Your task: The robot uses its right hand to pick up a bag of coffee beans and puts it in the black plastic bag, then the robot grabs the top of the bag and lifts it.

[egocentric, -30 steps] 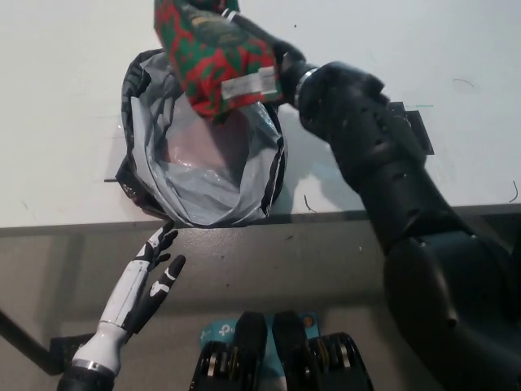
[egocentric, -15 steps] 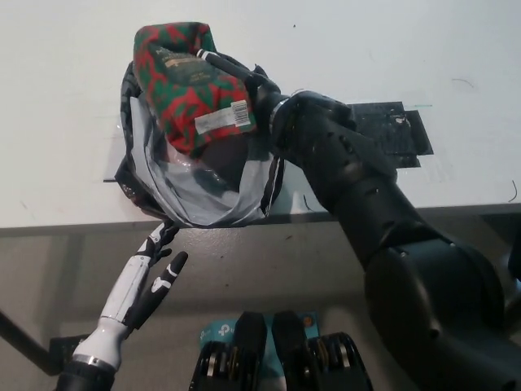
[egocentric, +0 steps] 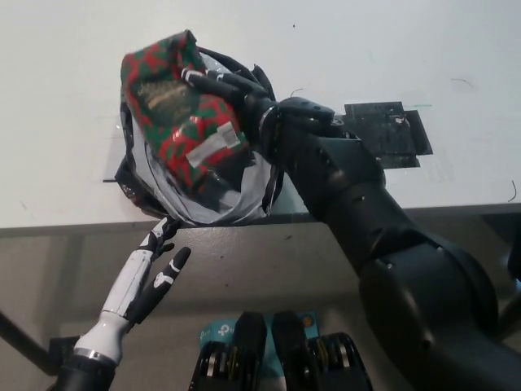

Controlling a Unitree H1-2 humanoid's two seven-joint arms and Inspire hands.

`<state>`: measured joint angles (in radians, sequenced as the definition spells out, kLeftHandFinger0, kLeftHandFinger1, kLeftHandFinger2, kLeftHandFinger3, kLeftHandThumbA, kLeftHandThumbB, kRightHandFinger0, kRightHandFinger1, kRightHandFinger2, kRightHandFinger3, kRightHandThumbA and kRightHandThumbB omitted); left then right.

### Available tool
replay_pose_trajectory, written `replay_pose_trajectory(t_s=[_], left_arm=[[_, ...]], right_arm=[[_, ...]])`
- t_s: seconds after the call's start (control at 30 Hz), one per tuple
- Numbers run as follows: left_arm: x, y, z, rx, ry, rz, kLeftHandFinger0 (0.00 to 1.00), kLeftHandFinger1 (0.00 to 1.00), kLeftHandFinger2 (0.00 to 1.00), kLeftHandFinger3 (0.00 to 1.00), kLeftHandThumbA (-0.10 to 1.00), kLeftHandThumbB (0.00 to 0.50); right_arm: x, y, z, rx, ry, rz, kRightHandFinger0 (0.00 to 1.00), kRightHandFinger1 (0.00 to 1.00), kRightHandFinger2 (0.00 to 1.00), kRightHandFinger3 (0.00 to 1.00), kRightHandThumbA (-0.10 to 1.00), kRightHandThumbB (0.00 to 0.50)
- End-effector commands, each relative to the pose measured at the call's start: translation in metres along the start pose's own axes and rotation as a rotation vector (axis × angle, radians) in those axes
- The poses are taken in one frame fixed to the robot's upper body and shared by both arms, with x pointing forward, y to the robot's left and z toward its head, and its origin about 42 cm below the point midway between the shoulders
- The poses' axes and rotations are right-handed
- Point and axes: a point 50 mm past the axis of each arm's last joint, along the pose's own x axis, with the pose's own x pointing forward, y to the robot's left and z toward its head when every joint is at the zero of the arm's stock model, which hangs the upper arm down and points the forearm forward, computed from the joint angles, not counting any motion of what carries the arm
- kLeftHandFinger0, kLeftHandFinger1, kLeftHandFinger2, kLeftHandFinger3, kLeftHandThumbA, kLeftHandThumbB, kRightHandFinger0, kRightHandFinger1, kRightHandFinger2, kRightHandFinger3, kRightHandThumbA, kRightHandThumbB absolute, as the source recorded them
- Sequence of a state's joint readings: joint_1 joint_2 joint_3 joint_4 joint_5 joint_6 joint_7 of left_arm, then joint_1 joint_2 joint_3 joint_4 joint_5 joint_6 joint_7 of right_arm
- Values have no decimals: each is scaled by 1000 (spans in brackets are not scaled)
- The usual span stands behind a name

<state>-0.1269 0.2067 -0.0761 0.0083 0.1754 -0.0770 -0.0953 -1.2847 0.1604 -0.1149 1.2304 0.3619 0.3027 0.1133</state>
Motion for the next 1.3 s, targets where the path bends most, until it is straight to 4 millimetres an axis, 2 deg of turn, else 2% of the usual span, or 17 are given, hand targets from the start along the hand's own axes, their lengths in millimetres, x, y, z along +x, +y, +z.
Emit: replay_pose_trajectory(t_s=[0.0, 0.1, 0.23, 0.4, 0.47, 0.6, 0.7, 0.73, 0.77, 0.8, 0.83, 0.87, 0.9, 0.93, 1.03, 1.07, 1.27], left_arm=[[8, 8, 11, 19, -57, 1, 963, 1000, 1000, 1000, 910, 140], [9, 8, 11, 29, -57, 1, 955, 1000, 1000, 1000, 921, 148], [9, 8, 11, 28, -62, -2, 955, 1000, 1000, 1000, 923, 138], [9, 9, 12, 34, -61, -4, 953, 1000, 1000, 1000, 914, 131], [9, 9, 12, 34, -62, -3, 951, 1000, 1000, 1000, 914, 132], [9, 9, 11, 31, -65, -7, 948, 1000, 1000, 1000, 908, 123], [10, 9, 11, 31, -72, -6, 941, 1000, 1000, 1000, 898, 109], [10, 9, 11, 30, -71, -6, 941, 1000, 1000, 1000, 897, 116], [11, 9, 11, 30, -68, -5, 941, 1000, 1000, 1000, 897, 118], [11, 9, 12, 31, -67, -5, 941, 1000, 1000, 1000, 898, 119], [11, 9, 12, 33, -68, -6, 939, 1000, 1000, 1000, 899, 120], [12, 9, 13, 36, -70, -7, 932, 1000, 1000, 1000, 903, 116], [12, 8, 13, 37, -71, -8, 932, 1000, 1000, 1000, 903, 116], [12, 8, 13, 39, -72, -10, 930, 1000, 1000, 1000, 906, 117], [13, 8, 14, 38, -75, -14, 931, 1000, 1000, 1000, 909, 118], [14, 8, 15, 38, -76, -15, 931, 1000, 1000, 1000, 911, 121], [16, 9, 16, 46, -86, -23, 929, 1000, 1000, 1000, 921, 119]], right_arm=[[-4, 12, 41, -228, -150, 11, 0, 392, 852, 628, -100, 145], [-5, 8, 44, -271, -159, 15, 0, 382, 797, 588, -100, 140], [-7, 4, 46, -332, -172, -8, 0, 369, 698, 535, -100, 171], [-8, 1, 51, -319, -181, -13, 0, 365, 730, 542, -100, 170], [-9, 0, 52, -311, -192, -8, 0, 370, 755, 611, -100, 166], [-9, 1, 54, -329, -206, -9, 0, 384, 779, 641, -100, 162], [-10, 2, 57, -393, -224, -26, 0, 372, 745, 617, -100, 203], [-10, 3, 58, -433, -224, -36, 40, 408, 764, 653, -20, 229], [-9, 5, 59, -466, -218, -39, 153, 528, 940, 868, 88, 282], [-9, 5, 59, -471, -217, -38, 109, 441, 824, 880, 156, 294], [-10, 6, 59, -469, -194, 15, 594, 935, 1000, 1000, 324, 414], [-11, 6, 58, -482, -181, 55, 861, 1000, 1000, 1000, 393, 410], [-11, 7, 58, -493, -172, 81, 861, 1000, 1000, 1000, 393, 410], [-12, 7, 56, -531, -161, 109, 1000, 1000, 1000, 1000, 467, 411], [-12, 9, 55, -626, -158, 138, 1000, 1000, 1000, 1000, 574, 424], [-12, 11, 55, -685, -162, 140, 1000, 1000, 1000, 1000, 637, 453], [-13, 11, 57, -835, -164, 137, 1000, 1000, 1000, 1000, 732, 470]])
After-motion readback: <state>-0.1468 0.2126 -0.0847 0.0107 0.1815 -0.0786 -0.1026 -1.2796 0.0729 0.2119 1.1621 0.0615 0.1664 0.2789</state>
